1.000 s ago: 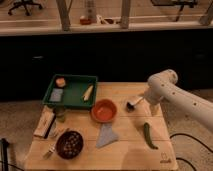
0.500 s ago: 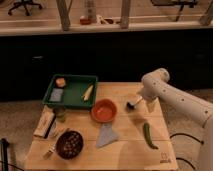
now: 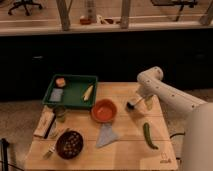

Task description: Wipe red bowl with brush

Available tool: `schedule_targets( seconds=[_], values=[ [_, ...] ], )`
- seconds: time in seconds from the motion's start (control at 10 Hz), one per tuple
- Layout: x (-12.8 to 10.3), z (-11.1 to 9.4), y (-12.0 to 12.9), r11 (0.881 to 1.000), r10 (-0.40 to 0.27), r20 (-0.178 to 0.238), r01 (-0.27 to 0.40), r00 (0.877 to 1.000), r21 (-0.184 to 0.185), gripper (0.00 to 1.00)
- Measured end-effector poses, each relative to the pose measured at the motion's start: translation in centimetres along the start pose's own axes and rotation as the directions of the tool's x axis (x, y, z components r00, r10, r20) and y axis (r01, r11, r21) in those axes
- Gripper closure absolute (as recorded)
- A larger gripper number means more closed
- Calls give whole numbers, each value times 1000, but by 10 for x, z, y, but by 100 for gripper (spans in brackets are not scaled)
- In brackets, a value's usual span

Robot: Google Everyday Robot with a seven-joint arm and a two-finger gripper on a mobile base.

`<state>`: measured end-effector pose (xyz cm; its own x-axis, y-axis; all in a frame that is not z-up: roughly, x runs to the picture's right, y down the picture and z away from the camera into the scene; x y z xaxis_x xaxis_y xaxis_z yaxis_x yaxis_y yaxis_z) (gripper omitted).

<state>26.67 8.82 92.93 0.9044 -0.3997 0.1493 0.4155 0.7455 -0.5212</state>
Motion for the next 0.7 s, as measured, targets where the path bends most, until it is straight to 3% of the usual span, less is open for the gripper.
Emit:
schedule_targets(
  seconds=[0.4, 0.5, 0.7],
  values=[
    [7, 16, -3, 999, 3, -3, -3, 1000, -33, 22],
    [9, 19, -3, 999, 4, 1, -4, 1000, -37, 28],
    [13, 24, -3, 999, 0, 8, 0, 1000, -41, 51]
  ],
)
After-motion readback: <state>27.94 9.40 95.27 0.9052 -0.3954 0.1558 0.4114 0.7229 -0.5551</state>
